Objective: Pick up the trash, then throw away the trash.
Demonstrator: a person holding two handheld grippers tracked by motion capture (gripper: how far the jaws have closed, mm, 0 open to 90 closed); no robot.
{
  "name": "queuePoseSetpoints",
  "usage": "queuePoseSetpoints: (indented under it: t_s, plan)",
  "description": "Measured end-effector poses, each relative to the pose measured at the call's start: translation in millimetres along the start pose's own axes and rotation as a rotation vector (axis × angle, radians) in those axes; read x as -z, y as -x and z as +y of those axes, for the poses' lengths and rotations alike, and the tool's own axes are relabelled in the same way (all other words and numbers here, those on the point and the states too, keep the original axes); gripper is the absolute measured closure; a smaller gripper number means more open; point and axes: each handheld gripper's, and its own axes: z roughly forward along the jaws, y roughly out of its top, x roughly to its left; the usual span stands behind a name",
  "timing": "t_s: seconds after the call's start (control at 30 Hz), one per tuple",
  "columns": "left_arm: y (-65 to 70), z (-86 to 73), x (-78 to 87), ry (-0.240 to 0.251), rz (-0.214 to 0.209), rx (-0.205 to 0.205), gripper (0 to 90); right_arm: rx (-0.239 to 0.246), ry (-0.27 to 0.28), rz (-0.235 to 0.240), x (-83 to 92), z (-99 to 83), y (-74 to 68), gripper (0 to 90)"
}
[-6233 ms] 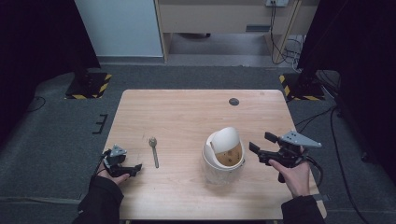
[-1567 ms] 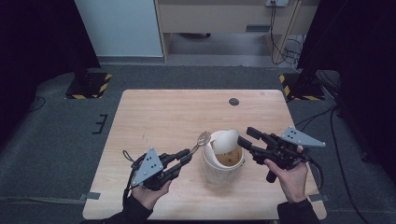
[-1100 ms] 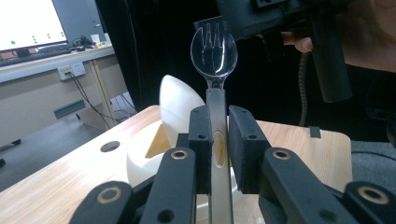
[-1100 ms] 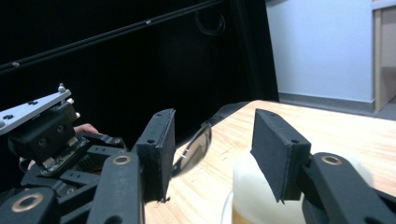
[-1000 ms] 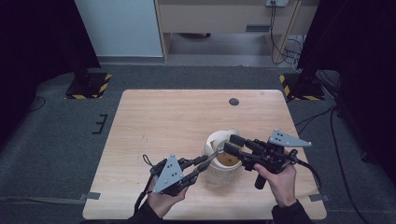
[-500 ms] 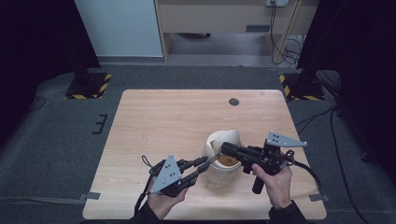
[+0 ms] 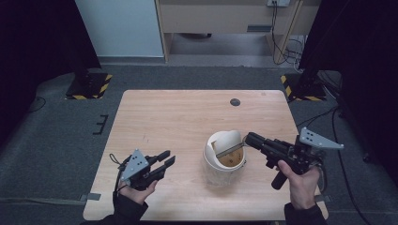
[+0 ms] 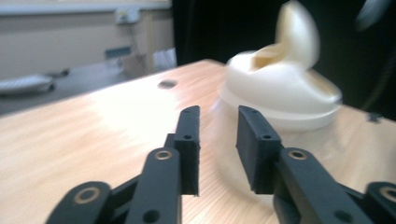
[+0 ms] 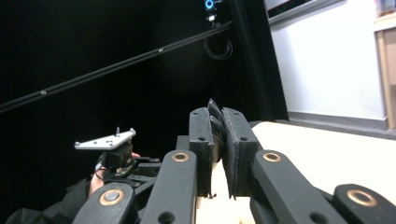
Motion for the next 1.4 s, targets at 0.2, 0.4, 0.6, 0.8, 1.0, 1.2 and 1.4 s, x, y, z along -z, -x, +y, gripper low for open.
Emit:
queuePoseSetpoints:
  t_s: [0.2,0.4,0.6,0.8,1.0,1.2,1.4]
  plan:
    - [-33.1,-26.7,1.5,-0.172,0.082,0.044,63.8,0.026,0.013,-0.037,11.3,7.2,1.8,83.1]
    - [-59.2,-45.8,-12.1,-0.268,0.117,0.109,51.7,0.081,-0.022,-0.112,17.8,9.6,7.1,83.1]
    - [-70.1,-49.1,-15.4,-0.272,0.139,0.139,40.9,0.104,-0.076,-0.143,15.8,5.7,9.9,83.1]
    - [-70.1,-49.9,-17.5,-0.285,0.136,0.130,35.9,0.121,-0.132,-0.169,11.8,-0.1,13.7,83.1]
    - [-70.1,-49.5,-17.9,-0.286,0.134,0.128,34.3,0.115,-0.161,-0.178,7.1,-7.3,18.0,83.1]
    - [-71.1,-50.8,-18.9,-0.297,0.133,0.132,31.9,0.124,-0.192,-0.198,1.0,-15.9,22.3,83.1]
    - [-70.7,-50.7,-19.6,-0.299,0.133,0.130,30.9,0.139,-0.225,-0.210,-8.1,-28.1,25.1,82.7]
